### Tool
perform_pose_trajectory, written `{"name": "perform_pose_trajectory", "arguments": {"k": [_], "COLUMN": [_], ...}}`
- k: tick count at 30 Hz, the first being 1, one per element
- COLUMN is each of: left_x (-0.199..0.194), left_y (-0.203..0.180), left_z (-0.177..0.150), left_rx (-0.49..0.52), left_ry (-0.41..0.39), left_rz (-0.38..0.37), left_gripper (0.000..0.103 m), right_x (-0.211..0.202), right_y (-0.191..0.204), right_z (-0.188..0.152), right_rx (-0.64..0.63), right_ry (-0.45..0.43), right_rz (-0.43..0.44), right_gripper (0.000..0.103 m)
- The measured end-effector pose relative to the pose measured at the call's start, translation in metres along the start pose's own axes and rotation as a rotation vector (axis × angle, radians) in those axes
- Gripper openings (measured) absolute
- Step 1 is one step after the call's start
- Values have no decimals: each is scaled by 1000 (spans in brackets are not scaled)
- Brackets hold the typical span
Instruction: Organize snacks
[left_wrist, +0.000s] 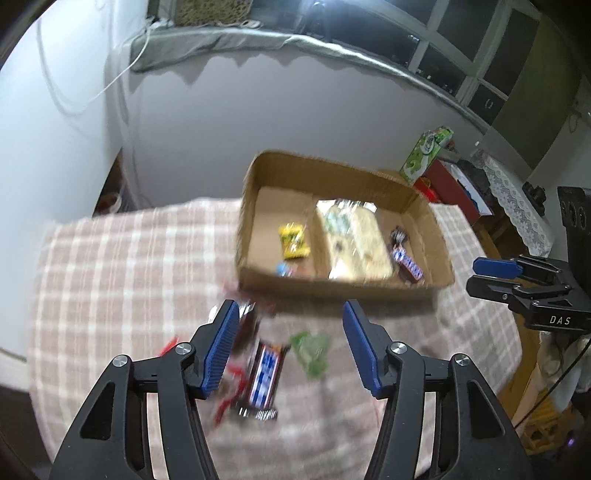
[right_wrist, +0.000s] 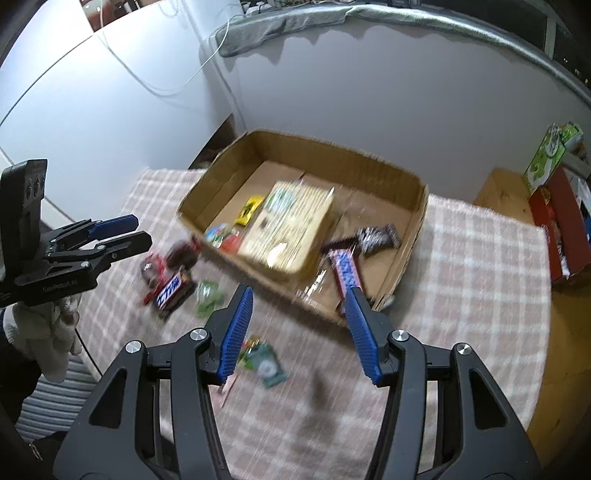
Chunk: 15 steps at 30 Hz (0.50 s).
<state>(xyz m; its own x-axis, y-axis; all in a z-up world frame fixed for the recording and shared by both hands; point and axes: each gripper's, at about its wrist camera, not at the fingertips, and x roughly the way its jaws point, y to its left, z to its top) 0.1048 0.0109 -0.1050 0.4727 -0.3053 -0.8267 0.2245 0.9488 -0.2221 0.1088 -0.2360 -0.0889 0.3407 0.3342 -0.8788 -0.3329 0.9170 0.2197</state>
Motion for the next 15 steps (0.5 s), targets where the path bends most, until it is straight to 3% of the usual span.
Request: {"name": "perform_pose_trajectory", "arguments": {"k": [6, 15], "left_x": [7, 24], "left_y": [9, 12], "left_z": [-29, -44], "left_rx": [-5, 0], "left_ry": [56, 98], "left_rz": [27, 42], "left_gripper": [56, 56], "right_x": [13, 36], "right_y": [8, 14], "right_z": [-27, -49], "right_rx": [-11, -26], "right_ry": [52, 130], "right_rz": [22, 45], "right_gripper": [55, 55]}}
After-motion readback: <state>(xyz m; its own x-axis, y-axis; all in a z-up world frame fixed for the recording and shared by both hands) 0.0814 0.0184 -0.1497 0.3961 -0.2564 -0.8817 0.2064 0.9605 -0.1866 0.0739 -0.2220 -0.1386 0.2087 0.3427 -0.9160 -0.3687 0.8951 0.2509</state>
